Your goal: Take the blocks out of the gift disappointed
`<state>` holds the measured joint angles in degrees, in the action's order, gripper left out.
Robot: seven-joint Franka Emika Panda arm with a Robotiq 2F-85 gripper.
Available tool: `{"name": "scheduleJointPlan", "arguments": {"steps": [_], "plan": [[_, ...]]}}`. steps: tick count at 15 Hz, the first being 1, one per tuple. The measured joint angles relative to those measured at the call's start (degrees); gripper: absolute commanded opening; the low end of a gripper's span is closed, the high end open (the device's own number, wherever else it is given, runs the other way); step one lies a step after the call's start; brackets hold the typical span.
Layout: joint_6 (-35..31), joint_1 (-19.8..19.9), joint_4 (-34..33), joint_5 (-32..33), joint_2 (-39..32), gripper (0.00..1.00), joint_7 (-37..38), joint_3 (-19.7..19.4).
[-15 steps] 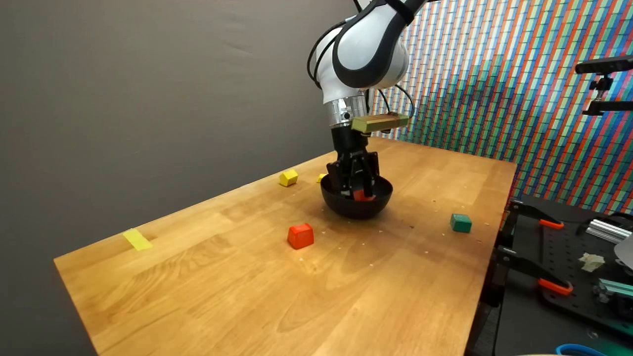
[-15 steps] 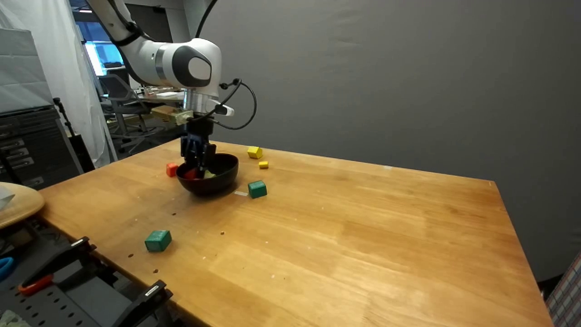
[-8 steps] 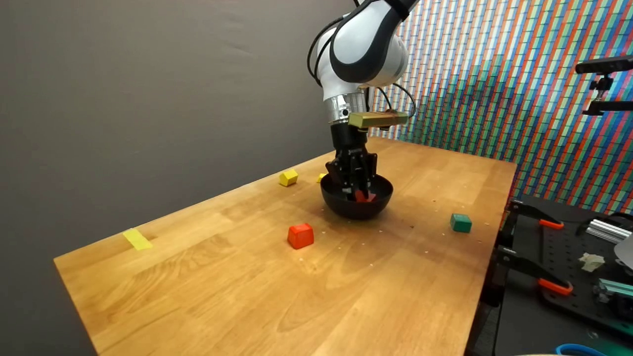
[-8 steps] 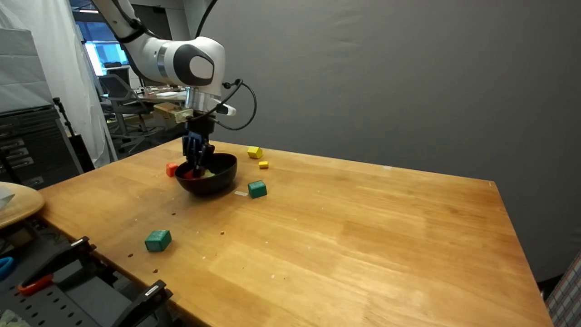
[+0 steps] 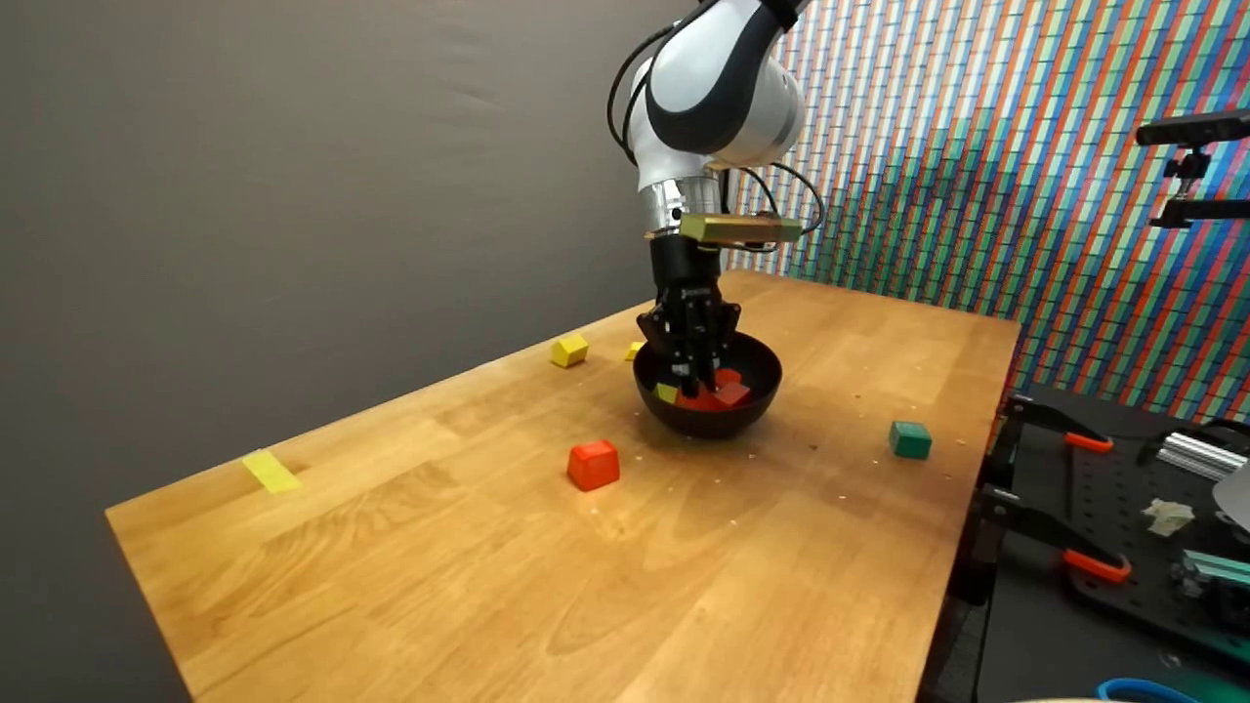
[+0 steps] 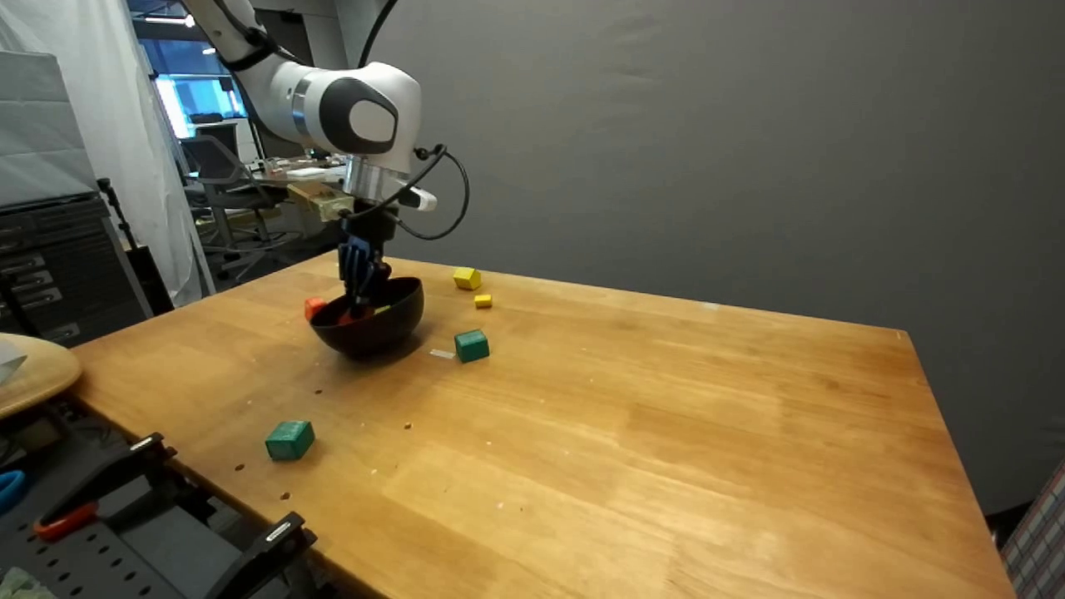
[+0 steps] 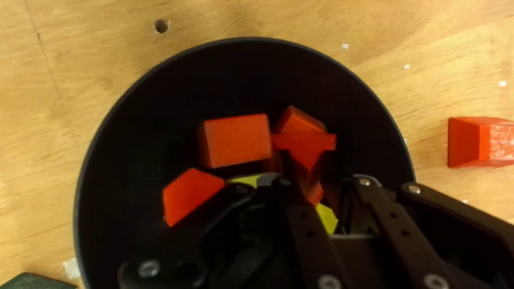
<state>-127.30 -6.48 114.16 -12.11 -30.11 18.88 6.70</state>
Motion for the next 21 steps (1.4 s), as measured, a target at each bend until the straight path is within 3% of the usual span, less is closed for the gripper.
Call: {"name": "scheduleJointPlan", "arguments": {"steps": [3,4,6,11,13,21], "plan": [[-0.1,0.6,-0.3,-2.1,0.0,0.1,-0.1,0.0],[-0.1,0.8,-0.5,-2.8,0.1,0.37,-0.1,0.0],[-0.3,1.1,-0.6,-3.3,0.1,0.44,-0.6,0.0],[-1.1,1.1,0.1,-2.0,0.1,0.82,-12.5,0.1],[-2.0,0.6,0.1,2.8,0.1,0.98,-13.9,-0.4],[-15.5,-5.6,1.3,24.8,-1.1,1.0,-11.9,-5.9]]}}
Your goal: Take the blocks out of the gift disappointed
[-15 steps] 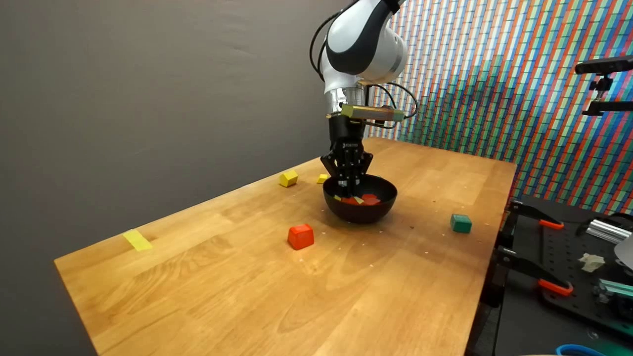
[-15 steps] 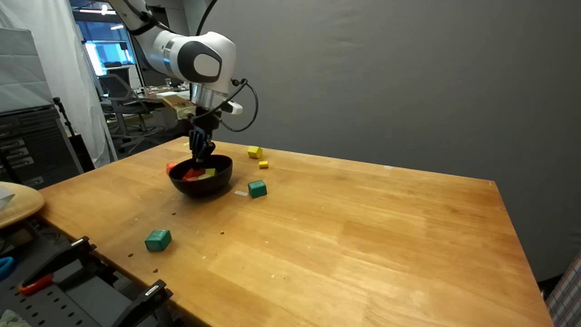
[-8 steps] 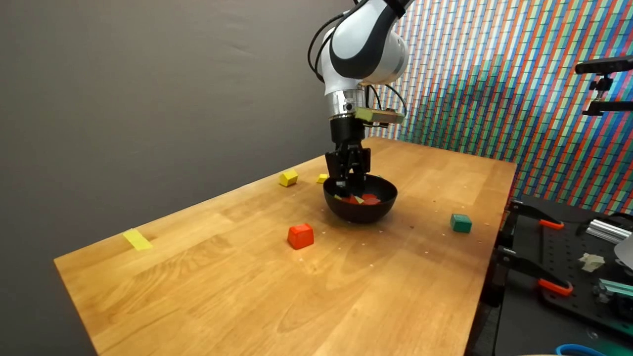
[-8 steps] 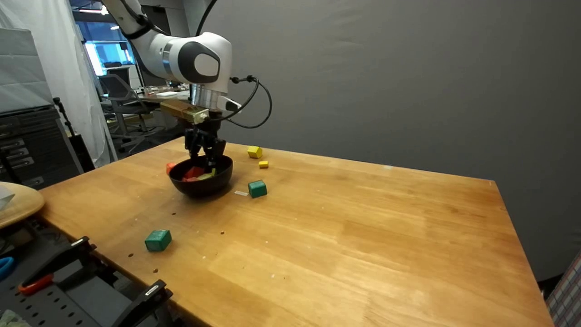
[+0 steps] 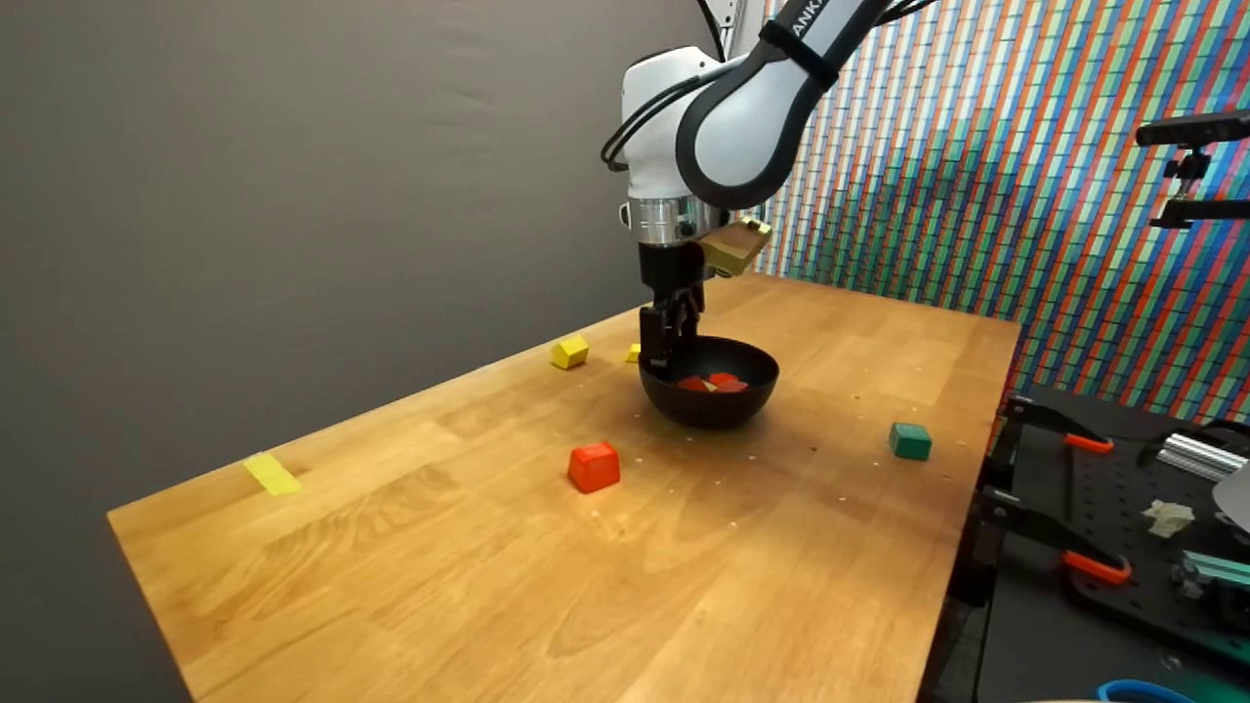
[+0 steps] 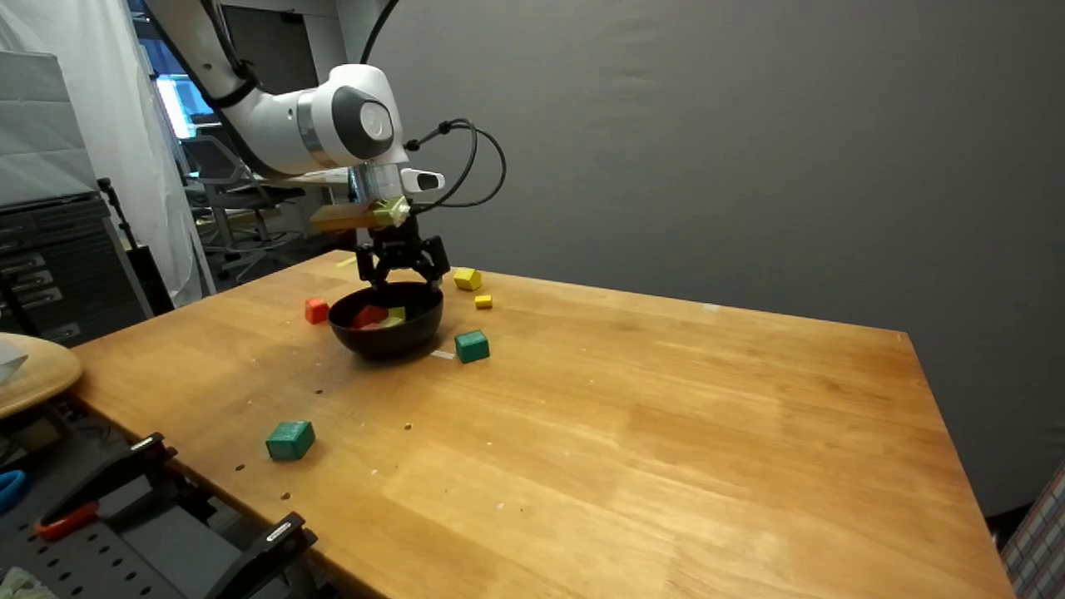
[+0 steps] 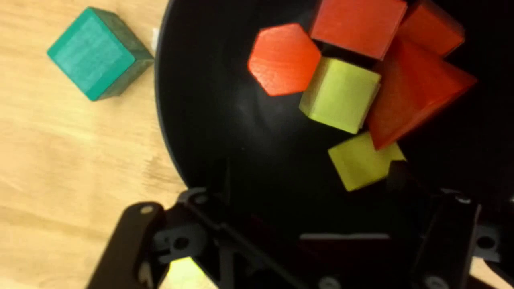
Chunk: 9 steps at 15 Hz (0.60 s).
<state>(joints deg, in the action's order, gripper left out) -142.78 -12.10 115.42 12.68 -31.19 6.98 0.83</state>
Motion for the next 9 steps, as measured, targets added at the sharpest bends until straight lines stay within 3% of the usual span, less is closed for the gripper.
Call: {"name": "scheduleJointPlan", "arguments": {"steps": [4,9], "plan": [[-6.2,-2.3,2.0,7.1,-0.6,1.0,0.8,-2.0],[-7.6,-2.6,3.3,8.1,-0.6,1.0,0.7,-2.1]]}}
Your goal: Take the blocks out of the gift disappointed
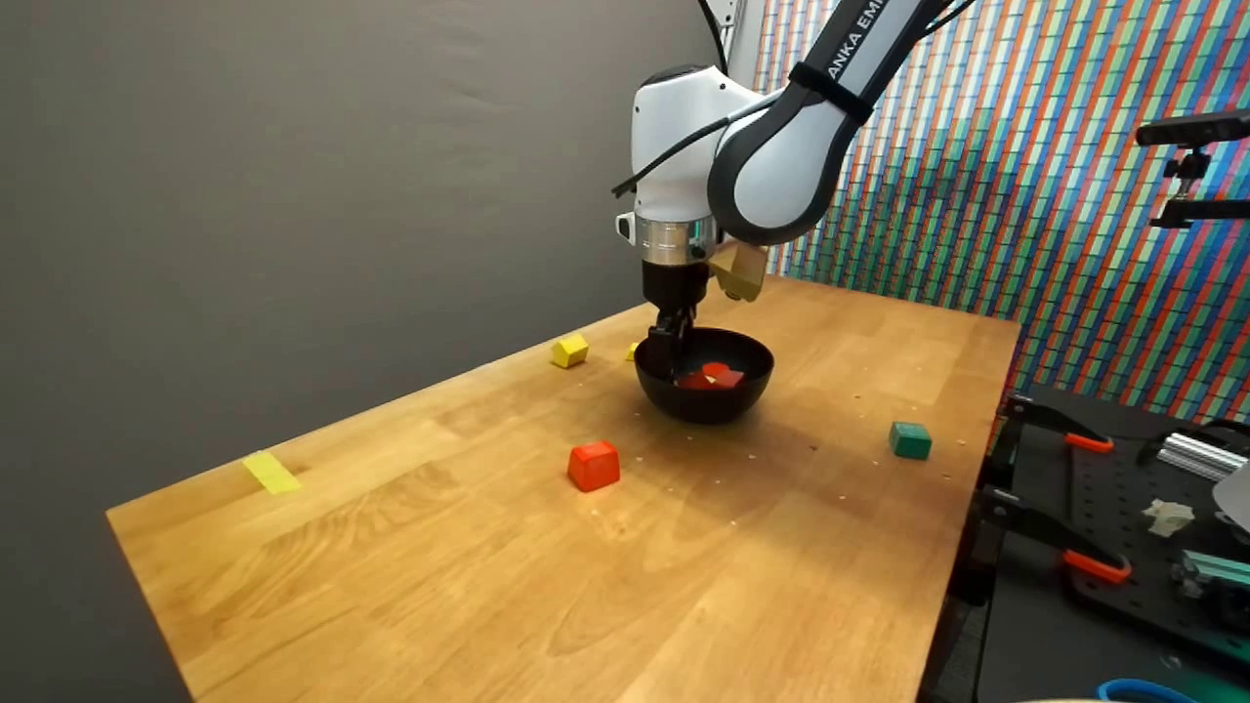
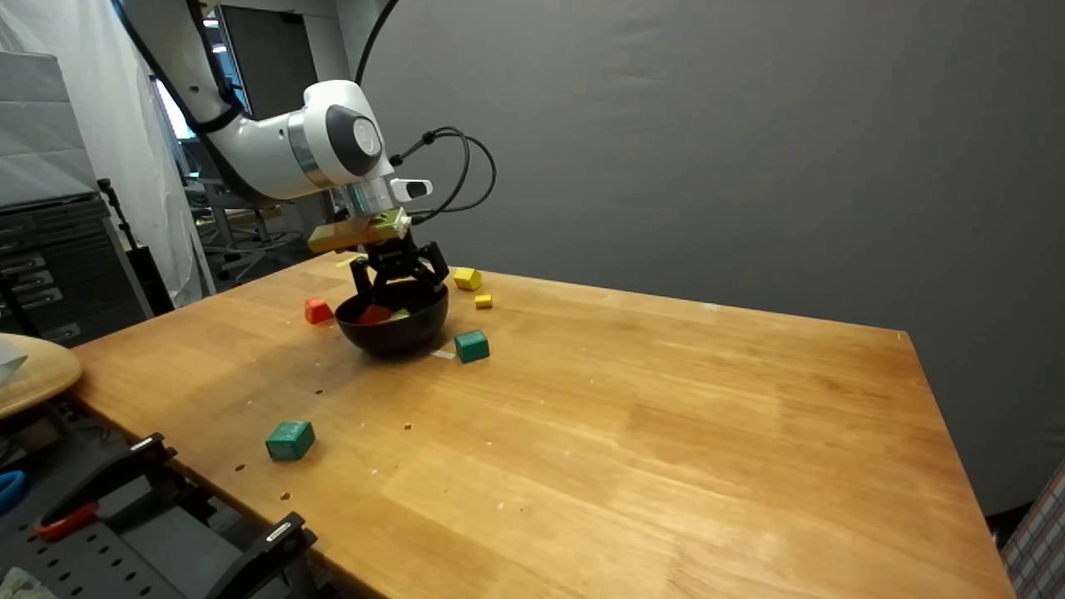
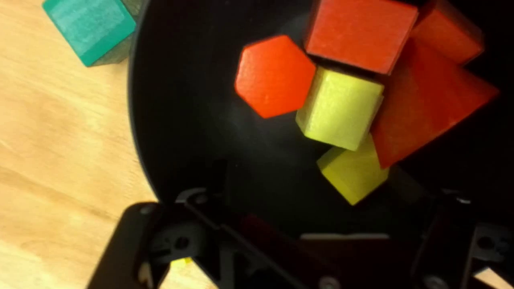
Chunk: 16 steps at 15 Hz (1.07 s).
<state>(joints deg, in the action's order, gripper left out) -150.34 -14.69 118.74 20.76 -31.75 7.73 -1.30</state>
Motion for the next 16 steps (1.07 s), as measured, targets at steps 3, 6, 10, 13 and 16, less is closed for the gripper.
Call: {"name": "scheduleJointPlan", "arguments": {"steps": [3,6,10,13,16], "plan": [[0.6,0.1,0.5,-0.1,0.0,1.0,-0.3,0.2],[1.5,0.1,0.5,-0.7,0.0,0.66,-0.8,0.5],[1.9,0.2,0.5,-2.3,0.0,0.35,-0.9,1.4],[2.4,0.2,0.5,-3.2,0.0,0.13,-0.9,1.5],[2.6,0.6,0.5,-4.3,-0.1,0.07,-0.9,1.5]]}}
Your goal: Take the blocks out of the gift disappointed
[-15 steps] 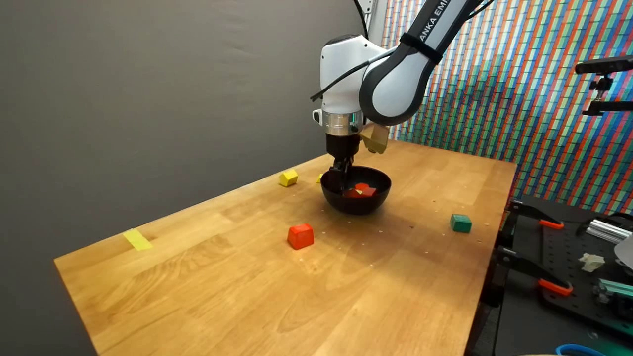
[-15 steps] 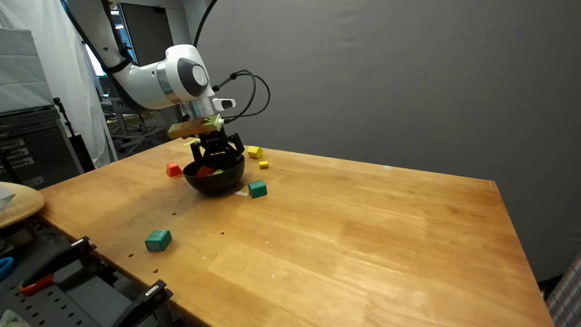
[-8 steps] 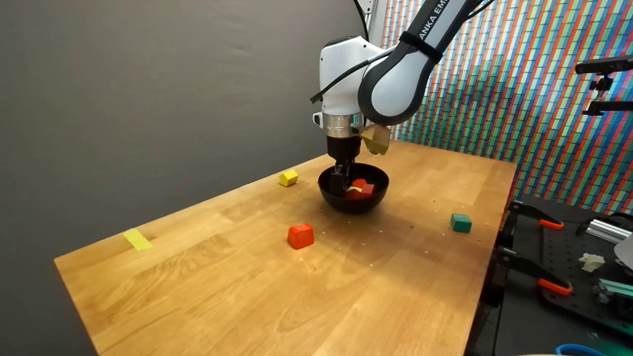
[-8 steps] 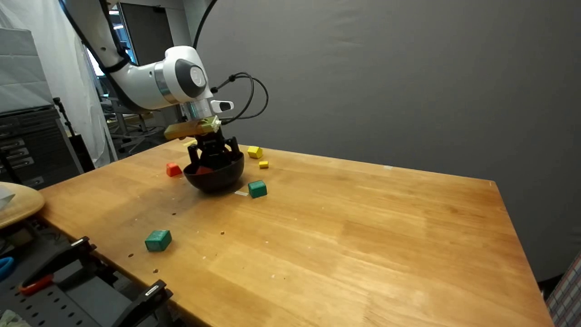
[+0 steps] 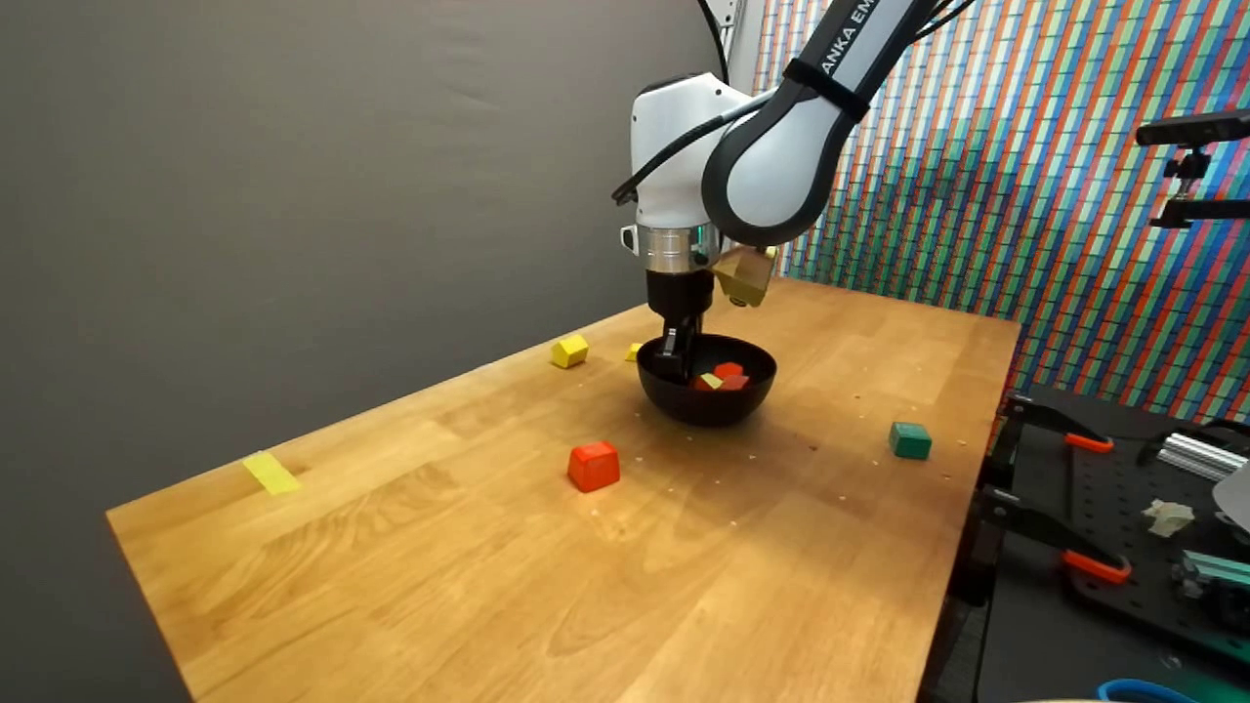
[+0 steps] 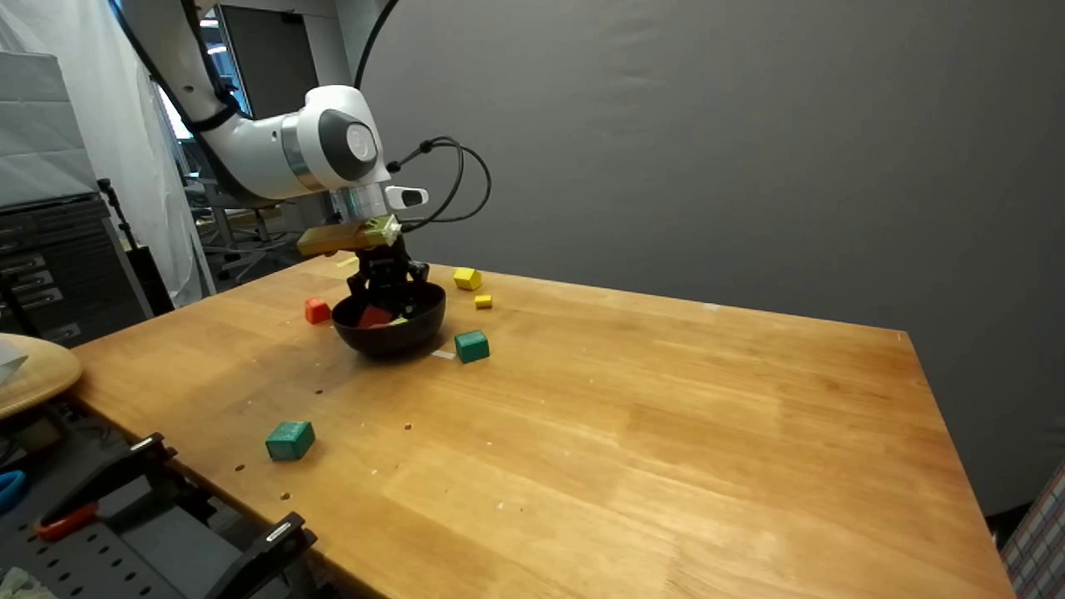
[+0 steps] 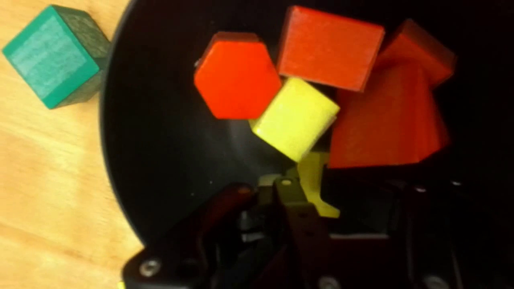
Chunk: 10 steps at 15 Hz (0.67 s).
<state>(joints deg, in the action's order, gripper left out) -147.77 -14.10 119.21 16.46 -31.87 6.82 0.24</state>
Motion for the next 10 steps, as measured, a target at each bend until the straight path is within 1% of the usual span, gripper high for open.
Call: {"name": "scheduleJointPlan", "arguments": {"steps": [2,3,4,5,7,8,9,10], "plan": [[0.0,0.3,0.0,-1.1,-0.1,0.11,0.0,0.0],[0.0,0.6,-0.1,-2.3,-0.1,0.09,0.0,0.3],[0.0,1.1,-0.2,-3.6,0.0,0.12,0.0,0.8],[-0.1,1.7,-0.2,-5.1,0.4,0.11,-0.2,1.6],[-0.4,3.2,-0.2,-8.1,2.1,0.14,-0.7,3.2],[-0.8,3.6,-0.2,-9.2,3.2,0.38,-0.8,3.7],[-0.9,3.8,-0.2,-9.6,4.3,0.4,-0.8,3.9],[-1.0,3.8,-0.2,-9.6,5.3,0.46,-0.8,3.9]]}}
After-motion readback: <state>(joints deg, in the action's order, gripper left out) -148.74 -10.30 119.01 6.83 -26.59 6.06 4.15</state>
